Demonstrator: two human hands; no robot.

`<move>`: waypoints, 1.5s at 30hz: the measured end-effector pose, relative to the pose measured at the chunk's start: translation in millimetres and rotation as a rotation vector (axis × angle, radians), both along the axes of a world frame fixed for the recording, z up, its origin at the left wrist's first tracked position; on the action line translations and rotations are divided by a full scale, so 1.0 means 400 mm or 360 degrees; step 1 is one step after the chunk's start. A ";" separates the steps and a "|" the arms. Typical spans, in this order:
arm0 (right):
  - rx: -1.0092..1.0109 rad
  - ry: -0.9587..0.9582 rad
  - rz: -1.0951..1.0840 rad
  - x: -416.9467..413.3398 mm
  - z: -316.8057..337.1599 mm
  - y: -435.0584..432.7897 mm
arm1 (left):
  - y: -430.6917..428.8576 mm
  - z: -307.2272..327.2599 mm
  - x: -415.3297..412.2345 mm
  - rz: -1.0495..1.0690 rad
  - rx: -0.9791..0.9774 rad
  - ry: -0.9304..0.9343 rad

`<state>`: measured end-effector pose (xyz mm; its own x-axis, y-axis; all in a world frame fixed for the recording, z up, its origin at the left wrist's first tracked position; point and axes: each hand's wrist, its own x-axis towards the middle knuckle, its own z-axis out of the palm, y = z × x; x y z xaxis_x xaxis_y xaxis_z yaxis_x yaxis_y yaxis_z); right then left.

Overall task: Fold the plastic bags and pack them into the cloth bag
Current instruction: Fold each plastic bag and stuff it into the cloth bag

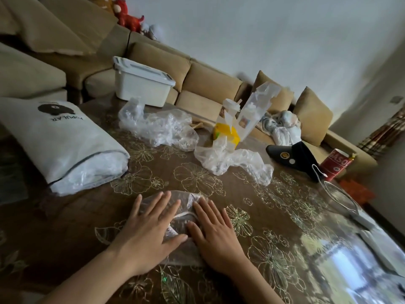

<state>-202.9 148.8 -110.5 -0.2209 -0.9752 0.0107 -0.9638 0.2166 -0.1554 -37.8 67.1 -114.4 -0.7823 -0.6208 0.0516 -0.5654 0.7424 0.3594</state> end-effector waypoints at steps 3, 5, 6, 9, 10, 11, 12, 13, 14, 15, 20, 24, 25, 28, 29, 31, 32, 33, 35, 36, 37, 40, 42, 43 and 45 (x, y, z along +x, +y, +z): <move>-0.0431 -0.0229 -0.0035 -0.002 0.001 0.011 | 0.001 0.016 0.033 -0.0071 0.0009 0.0168; -0.1022 -0.0127 -0.0050 0.001 -0.002 0.030 | 0.008 0.039 0.059 -0.0073 0.0101 0.0211; -0.1279 -0.0024 -0.0025 0.001 -0.006 0.036 | 0.010 0.051 0.067 -0.0065 0.0141 0.0239; -0.1566 0.0014 0.0057 0.009 -0.011 0.044 | 0.020 0.067 0.081 -0.0153 0.0142 0.0287; -0.1595 -0.0025 0.0035 0.008 -0.006 0.051 | 0.034 0.070 0.081 -0.0204 0.0122 0.0244; -0.1629 -0.0088 -0.0019 0.003 -0.006 0.053 | 0.047 0.070 0.080 -0.0232 0.0101 0.0208; -0.1673 -0.0194 -0.0121 -0.004 -0.005 0.055 | 0.058 0.064 0.079 -0.0237 0.0098 0.0212; -0.1708 -0.0361 -0.0257 -0.007 -0.002 0.056 | 0.068 0.059 0.077 -0.0237 0.0081 0.0267; -0.1714 -0.0552 -0.0388 -0.012 -0.002 0.055 | 0.072 0.052 0.070 -0.0230 0.0074 0.0327; -0.1693 -0.0698 -0.0463 -0.011 0.002 0.054 | 0.073 0.049 0.071 -0.0216 0.0053 0.0358; -0.0757 -0.0231 0.0289 0.043 0.028 0.119 | 0.063 0.058 0.084 -0.0135 0.0010 0.0627; -0.0561 -0.0121 0.0354 0.062 0.022 0.129 | 0.060 0.075 0.101 0.0019 0.0224 0.0751; -0.0648 -0.0071 0.0313 0.056 0.017 0.121 | 0.060 0.073 0.103 0.0020 0.0242 0.0749; -0.0797 -0.0050 0.0137 0.030 0.009 0.097 | 0.072 0.061 0.104 -0.0008 0.0237 0.0537; -0.0811 -0.0104 0.0079 0.026 0.015 0.095 | 0.077 0.053 0.100 -0.0021 0.0137 0.0496; -0.0807 -0.0208 0.0024 0.026 0.028 0.099 | 0.083 0.048 0.091 -0.0093 -0.0170 0.0511; -0.0834 -0.0191 0.0053 0.030 0.037 0.102 | 0.078 0.043 0.090 -0.0122 -0.0292 0.0570; -0.0877 -0.0127 0.0101 0.031 0.046 0.107 | 0.072 0.042 0.091 -0.0141 -0.0329 0.0626; -0.0977 0.0022 0.0209 0.031 0.065 0.122 | 0.063 0.057 0.103 -0.0162 -0.0227 0.0640; -0.0992 0.0092 0.0282 0.028 0.073 0.133 | 0.062 0.066 0.111 -0.0144 -0.0186 0.0617; -0.0975 0.0140 0.0364 0.025 0.077 0.146 | 0.061 0.075 0.120 -0.0109 -0.0119 0.0588; -0.0686 0.0092 0.0499 0.013 0.071 0.181 | 0.058 0.098 0.136 -0.0046 0.0090 0.0491; -0.0468 -0.0147 0.0436 0.005 0.061 0.192 | 0.053 0.107 0.139 -0.0013 0.0188 0.0363; -0.0402 -0.0320 0.0361 0.002 0.062 0.194 | 0.048 0.105 0.139 0.0006 0.0245 0.0331; -0.0323 -0.0642 0.0178 -0.005 0.073 0.192 | 0.029 0.101 0.142 0.0059 0.0398 0.0374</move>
